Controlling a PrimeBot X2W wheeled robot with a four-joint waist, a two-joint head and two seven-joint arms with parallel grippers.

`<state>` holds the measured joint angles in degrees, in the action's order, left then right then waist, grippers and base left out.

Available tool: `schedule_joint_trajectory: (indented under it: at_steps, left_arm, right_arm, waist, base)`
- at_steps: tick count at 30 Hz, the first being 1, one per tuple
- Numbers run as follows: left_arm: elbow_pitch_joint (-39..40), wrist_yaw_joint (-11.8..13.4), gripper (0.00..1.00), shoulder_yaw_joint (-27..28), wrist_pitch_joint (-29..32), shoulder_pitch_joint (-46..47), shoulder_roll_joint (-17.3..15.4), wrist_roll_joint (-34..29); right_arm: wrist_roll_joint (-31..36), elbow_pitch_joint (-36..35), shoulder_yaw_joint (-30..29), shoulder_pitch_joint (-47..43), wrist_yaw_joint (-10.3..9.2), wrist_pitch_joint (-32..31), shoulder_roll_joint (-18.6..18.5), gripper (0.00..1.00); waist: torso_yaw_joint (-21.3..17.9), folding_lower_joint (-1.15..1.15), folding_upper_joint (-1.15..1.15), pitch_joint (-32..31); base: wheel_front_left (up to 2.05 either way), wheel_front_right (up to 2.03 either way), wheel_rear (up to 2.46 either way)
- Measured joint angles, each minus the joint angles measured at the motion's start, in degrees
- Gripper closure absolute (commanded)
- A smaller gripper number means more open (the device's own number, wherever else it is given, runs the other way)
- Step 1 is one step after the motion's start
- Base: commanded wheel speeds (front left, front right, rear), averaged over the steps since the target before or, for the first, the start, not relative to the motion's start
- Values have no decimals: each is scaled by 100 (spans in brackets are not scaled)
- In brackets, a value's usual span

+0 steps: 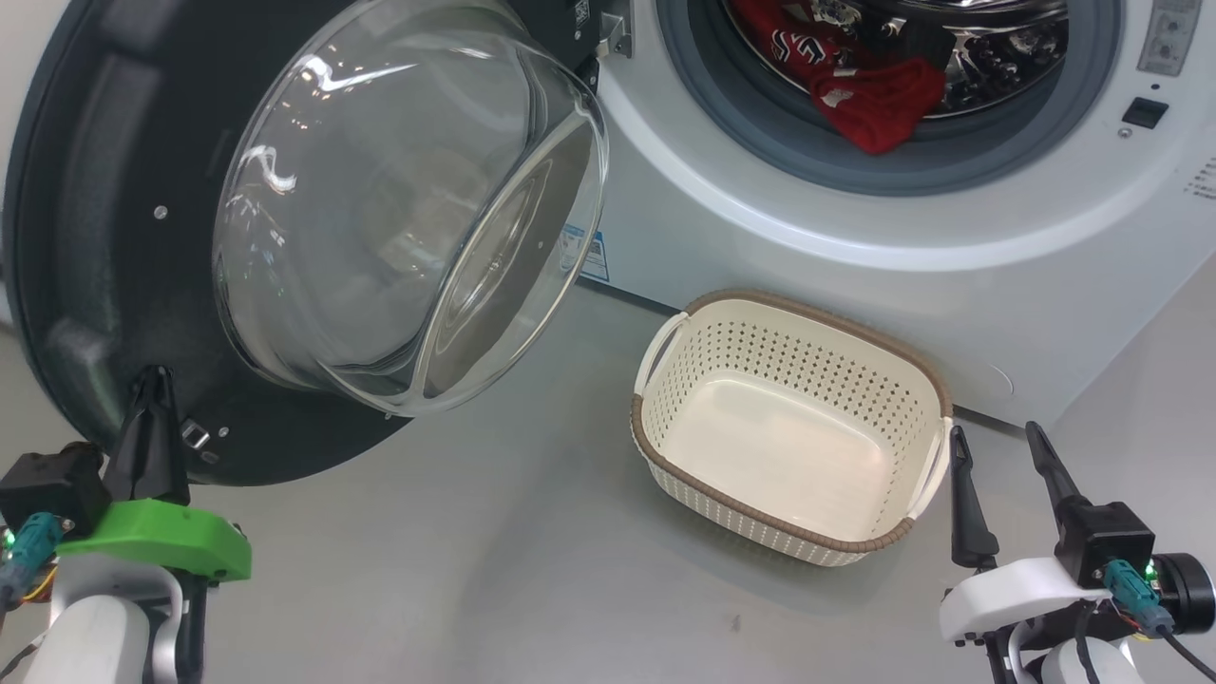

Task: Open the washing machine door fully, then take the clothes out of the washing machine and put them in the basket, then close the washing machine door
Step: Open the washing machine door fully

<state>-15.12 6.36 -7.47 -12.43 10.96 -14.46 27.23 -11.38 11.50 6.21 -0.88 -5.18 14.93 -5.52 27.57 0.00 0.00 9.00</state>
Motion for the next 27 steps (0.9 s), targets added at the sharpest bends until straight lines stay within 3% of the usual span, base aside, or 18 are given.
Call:
schedule_joint_trajectory:
  at_steps: [14, 27]
  left_arm:
    - [-222, 18, 100, 53, -131, 59, 135, -2]
    - [298, 19, 100, -187, -183, -402, 309, -205]
  right_arm:
    - [0, -99, -65, -30, -3, 0, 15, 0]
    - [0, -140, -112, -31, -48, 0, 55, 0]
  waist:
    - [-148, 0, 0, 57]
    - [-365, 0, 0, -43]
  base:
    - [0, 0, 0]
    - [0, 0, 0]
